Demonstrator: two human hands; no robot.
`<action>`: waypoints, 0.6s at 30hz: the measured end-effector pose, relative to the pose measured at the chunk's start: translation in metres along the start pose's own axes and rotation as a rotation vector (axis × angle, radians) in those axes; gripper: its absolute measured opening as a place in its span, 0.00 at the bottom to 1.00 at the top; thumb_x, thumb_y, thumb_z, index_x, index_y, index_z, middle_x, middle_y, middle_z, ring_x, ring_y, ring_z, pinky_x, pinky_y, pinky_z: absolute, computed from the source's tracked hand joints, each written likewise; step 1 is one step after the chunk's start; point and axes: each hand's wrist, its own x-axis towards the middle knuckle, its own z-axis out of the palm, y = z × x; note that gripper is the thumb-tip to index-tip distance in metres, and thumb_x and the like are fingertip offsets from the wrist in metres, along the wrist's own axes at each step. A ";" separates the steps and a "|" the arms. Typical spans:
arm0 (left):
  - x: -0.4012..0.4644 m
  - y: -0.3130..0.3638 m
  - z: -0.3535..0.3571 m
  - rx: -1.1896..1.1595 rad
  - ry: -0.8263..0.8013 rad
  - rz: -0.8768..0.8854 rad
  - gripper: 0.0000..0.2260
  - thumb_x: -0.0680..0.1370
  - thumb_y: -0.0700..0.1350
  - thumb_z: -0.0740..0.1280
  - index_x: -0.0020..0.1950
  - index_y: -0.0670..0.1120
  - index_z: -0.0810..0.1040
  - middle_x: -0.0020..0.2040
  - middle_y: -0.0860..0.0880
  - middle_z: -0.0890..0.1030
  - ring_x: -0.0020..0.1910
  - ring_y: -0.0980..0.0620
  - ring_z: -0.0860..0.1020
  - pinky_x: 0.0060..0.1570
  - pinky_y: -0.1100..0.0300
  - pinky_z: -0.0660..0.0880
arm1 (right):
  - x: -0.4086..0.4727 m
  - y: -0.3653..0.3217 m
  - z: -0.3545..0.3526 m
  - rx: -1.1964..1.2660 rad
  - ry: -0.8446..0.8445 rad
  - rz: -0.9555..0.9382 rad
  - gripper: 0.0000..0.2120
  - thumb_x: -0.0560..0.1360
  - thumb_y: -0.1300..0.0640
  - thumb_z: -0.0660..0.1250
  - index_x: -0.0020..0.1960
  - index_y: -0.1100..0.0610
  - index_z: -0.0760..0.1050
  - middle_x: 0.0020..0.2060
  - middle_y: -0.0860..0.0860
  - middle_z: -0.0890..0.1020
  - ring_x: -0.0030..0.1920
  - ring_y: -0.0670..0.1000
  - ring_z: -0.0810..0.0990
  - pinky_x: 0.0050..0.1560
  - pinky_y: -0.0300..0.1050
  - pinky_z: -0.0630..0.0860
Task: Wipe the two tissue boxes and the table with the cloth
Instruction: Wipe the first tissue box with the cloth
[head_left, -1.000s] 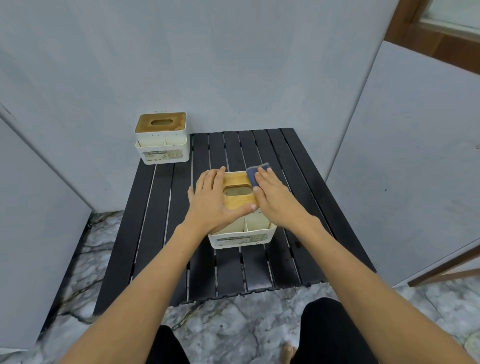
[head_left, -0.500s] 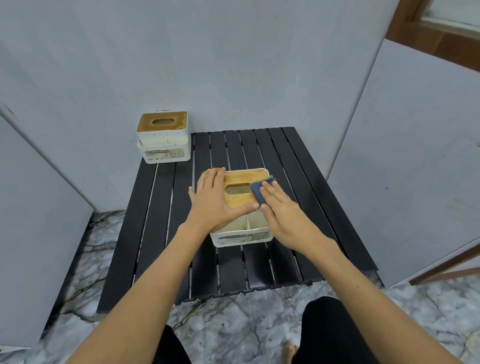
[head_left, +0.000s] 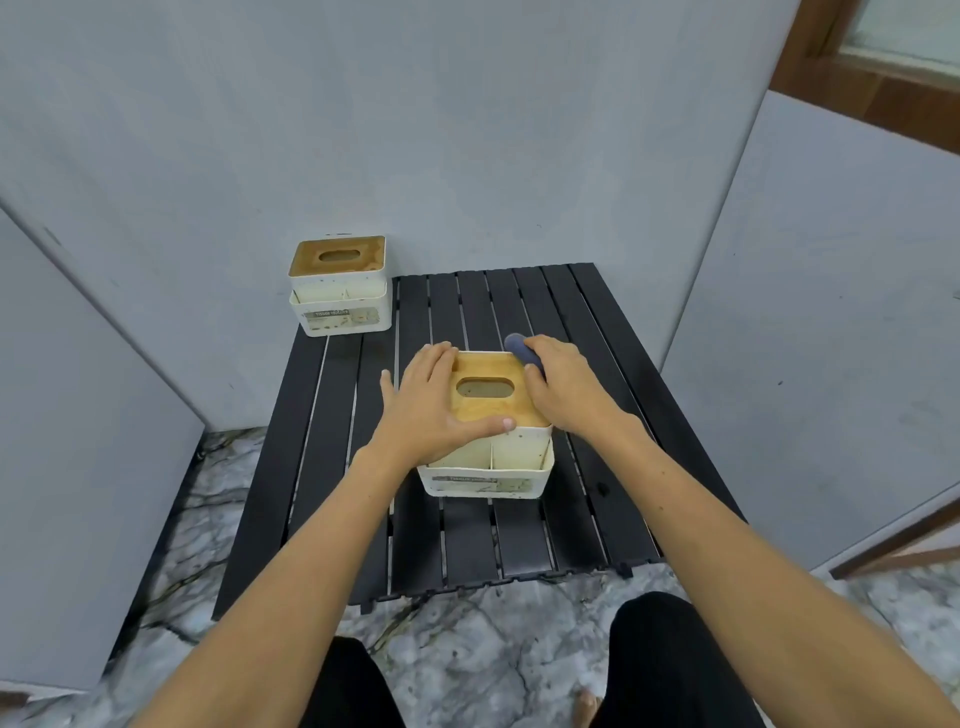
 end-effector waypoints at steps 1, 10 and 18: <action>-0.003 -0.002 -0.004 -0.012 -0.012 -0.020 0.60 0.58 0.84 0.60 0.81 0.51 0.53 0.82 0.53 0.51 0.81 0.52 0.49 0.75 0.32 0.42 | -0.006 0.001 -0.001 0.002 0.007 0.017 0.16 0.82 0.58 0.55 0.68 0.55 0.70 0.64 0.50 0.74 0.65 0.51 0.69 0.58 0.40 0.66; -0.052 0.009 -0.029 0.066 -0.081 -0.235 0.47 0.69 0.73 0.67 0.78 0.47 0.60 0.80 0.48 0.60 0.78 0.45 0.60 0.74 0.29 0.49 | -0.080 -0.003 -0.001 0.046 0.097 0.028 0.13 0.83 0.58 0.55 0.65 0.56 0.70 0.59 0.49 0.76 0.58 0.49 0.72 0.53 0.39 0.68; -0.075 0.022 -0.011 -0.151 -0.220 -0.157 0.65 0.57 0.80 0.69 0.82 0.54 0.41 0.82 0.45 0.35 0.82 0.40 0.44 0.76 0.33 0.41 | -0.137 -0.014 0.003 0.084 0.162 -0.028 0.17 0.82 0.63 0.56 0.71 0.59 0.68 0.68 0.50 0.72 0.64 0.45 0.65 0.60 0.31 0.60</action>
